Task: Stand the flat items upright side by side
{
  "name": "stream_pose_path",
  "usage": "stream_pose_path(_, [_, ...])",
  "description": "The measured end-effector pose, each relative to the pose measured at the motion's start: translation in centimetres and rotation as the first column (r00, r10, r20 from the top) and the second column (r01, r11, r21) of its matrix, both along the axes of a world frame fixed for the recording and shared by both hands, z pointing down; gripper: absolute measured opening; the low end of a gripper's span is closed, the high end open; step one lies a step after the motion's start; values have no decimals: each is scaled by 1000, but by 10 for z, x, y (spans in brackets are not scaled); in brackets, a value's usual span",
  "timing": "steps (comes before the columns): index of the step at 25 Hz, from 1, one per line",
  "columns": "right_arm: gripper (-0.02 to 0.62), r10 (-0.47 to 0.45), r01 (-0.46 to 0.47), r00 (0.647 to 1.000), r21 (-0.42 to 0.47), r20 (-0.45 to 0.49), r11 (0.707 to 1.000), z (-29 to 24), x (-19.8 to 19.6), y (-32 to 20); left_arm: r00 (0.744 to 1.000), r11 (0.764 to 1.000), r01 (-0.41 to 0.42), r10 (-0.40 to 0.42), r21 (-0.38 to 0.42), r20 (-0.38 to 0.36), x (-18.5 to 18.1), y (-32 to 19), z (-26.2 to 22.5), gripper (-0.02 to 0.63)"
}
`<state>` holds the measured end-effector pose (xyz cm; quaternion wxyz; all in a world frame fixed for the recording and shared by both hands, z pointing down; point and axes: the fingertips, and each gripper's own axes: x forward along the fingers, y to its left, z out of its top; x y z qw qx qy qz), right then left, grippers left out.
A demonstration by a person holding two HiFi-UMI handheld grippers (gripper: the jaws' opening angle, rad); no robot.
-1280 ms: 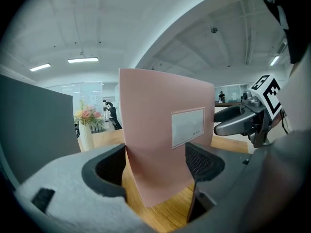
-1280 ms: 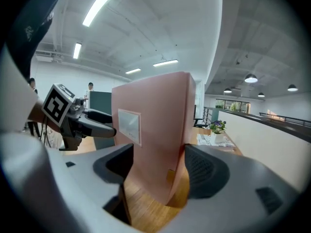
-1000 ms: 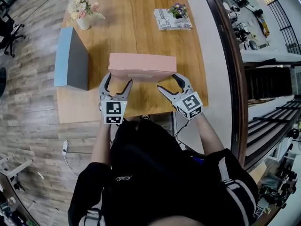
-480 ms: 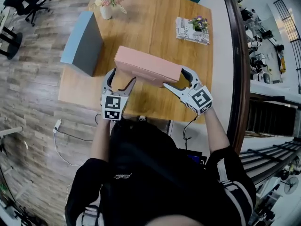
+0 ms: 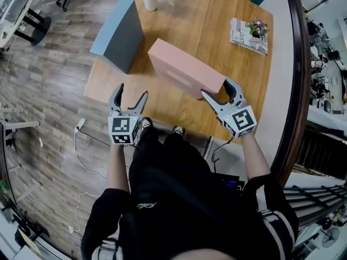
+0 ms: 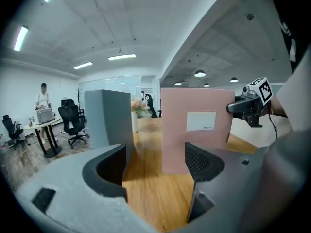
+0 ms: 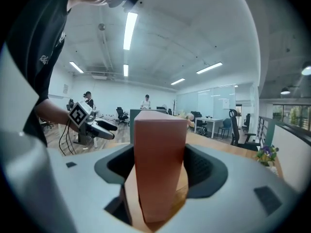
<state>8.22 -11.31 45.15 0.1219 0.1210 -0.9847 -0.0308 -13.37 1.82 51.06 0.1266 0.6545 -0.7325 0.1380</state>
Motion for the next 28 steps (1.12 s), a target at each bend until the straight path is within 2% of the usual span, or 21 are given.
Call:
stream_pose_path(5, [314, 111, -110, 994, -67, 13, 992, -1, -13, 13, 996, 997, 82, -82, 5, 38, -66, 37, -15, 385])
stream_pose_path(8, [313, 192, -190, 981, -108, 12, 976, -3, -23, 26, 995, 999, 47, -48, 17, 84, -101, 42, -28, 382])
stream_pose_path(10, [313, 224, -223, 975, -90, 3, 971, -5, -37, 38, 983, 1000, -4, 3, 4, 184, -123, 42, -42, 380])
stream_pose_path(11, [313, 236, -236, 972, -80, -1, 969, -6, -45, 44, 965, 999, -36, 39, -16, 260, -132, 41, -49, 380])
stream_pose_path(12, [313, 251, -250, 968, -75, -6, 965, -6, -54, 49, 936, 996, -72, 84, -46, 343, -139, 39, -53, 380])
stream_pose_path(13, [313, 270, -270, 963, -74, -10, 960, -6, -61, 53, 895, 990, -116, 139, -81, 424, -144, 35, -56, 380])
stream_pose_path(14, [313, 295, -295, 955, -75, -13, 952, -5, -68, 56, 843, 979, -165, 202, -117, 499, -146, 30, -58, 380])
stream_pose_path(17, [313, 376, -376, 926, -83, -21, 923, -3, -88, 67, 658, 934, -287, 353, -212, 665, -152, 12, -69, 385])
stream_pose_path(18, [313, 399, -399, 917, -87, -23, 913, -3, -95, 71, 608, 922, -310, 381, -233, 697, -154, 7, -73, 387])
stream_pose_path(20, [313, 449, -449, 893, -92, -25, 889, -4, -107, 79, 516, 895, -354, 430, -272, 741, -154, -2, -81, 390])
stream_pose_path(25, [313, 544, -544, 838, -109, -35, 832, -3, -122, 98, 249, 810, -435, 528, -394, 812, -143, -16, -80, 414])
stream_pose_path(26, [313, 555, -556, 831, -117, -37, 823, -2, -124, 100, 206, 797, -440, 538, -414, 817, -141, -19, -79, 419])
stream_pose_path(28, [313, 571, -570, 820, -137, -42, 810, -1, -130, 104, 147, 778, -443, 553, -446, 820, -136, -25, -81, 423])
